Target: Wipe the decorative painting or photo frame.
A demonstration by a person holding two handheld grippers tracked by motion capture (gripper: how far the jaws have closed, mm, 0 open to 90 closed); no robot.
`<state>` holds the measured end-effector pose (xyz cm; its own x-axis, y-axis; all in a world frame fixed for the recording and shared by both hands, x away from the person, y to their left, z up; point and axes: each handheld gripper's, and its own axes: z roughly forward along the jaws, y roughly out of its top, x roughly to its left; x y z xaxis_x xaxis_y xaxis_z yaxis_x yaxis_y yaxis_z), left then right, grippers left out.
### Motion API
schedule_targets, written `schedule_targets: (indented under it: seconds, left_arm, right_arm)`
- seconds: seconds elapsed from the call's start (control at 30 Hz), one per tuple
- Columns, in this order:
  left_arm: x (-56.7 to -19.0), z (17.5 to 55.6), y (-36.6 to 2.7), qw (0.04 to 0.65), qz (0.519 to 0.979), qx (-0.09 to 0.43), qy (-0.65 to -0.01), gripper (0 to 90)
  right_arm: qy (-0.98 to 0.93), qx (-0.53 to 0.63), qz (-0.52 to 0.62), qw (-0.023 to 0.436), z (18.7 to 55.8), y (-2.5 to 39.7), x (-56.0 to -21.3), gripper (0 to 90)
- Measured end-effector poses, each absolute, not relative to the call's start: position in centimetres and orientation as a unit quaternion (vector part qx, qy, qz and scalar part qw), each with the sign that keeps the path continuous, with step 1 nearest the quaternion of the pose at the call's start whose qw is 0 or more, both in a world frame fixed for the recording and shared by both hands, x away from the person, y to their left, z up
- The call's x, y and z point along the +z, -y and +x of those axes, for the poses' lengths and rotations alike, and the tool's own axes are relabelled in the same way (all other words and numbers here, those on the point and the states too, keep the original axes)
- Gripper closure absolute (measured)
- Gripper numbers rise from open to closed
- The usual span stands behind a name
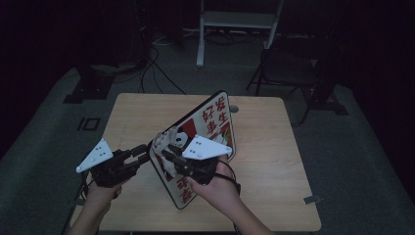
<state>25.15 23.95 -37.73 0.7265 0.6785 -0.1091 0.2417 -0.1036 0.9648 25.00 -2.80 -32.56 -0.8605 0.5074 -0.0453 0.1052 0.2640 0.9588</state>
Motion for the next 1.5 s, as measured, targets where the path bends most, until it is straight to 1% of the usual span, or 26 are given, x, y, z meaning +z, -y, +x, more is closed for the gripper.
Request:
schedule_targets:
  seconds: [0.13, 0.27, 0.57, 0.97, 1.07, 1.17, 1.27, 1.5]
  left_arm:
    - [-37.7, 25.1, -23.8, 0.588, 0.721, 0.185, -0.317, 65.0]
    - [-37.6, 24.9, -23.7, 0.584, 0.725, 0.192, -0.31, 64.0]
    - [-37.6, 25.0, -23.7, 0.586, 0.727, 0.179, -0.31, 64.4]
    - [-37.6, 24.8, -23.5, 0.583, 0.73, 0.183, -0.305, 65.2]
    - [-37.6, 24.7, -23.5, 0.583, 0.73, 0.184, -0.305, 65.1]
    - [-37.6, 24.7, -23.5, 0.583, 0.73, 0.185, -0.305, 65.1]
    - [-37.6, 24.7, -23.4, 0.584, 0.729, 0.187, -0.304, 65.2]
    - [-37.6, 24.7, -23.4, 0.584, 0.729, 0.187, -0.303, 65.2]
  right_arm:
    - [-0.782, 0.559, 0.206, 0.185, 25.2, 1.6, -32.2, 79.8]
    - [-0.785, 0.554, 0.214, 0.177, 25.6, 0.9, -32.4, 79.6]
    - [-0.785, 0.55, 0.209, 0.193, 24.8, 0.3, -33.1, 79.6]
    - [-0.798, 0.535, 0.204, 0.187, 24.0, 0.7, -35.3, 79.7]
    - [-0.8, 0.533, 0.207, 0.183, 23.8, 1.0, -36.3, 79.7]
    - [-0.8, 0.534, 0.206, 0.183, 23.8, 1.0, -36.5, 79.7]
    - [-0.805, 0.527, 0.21, 0.172, 23.6, 1.4, -37.9, 79.7]
    - [-0.812, 0.517, 0.212, 0.168, 23.2, 1.7, -39.2, 79.7]
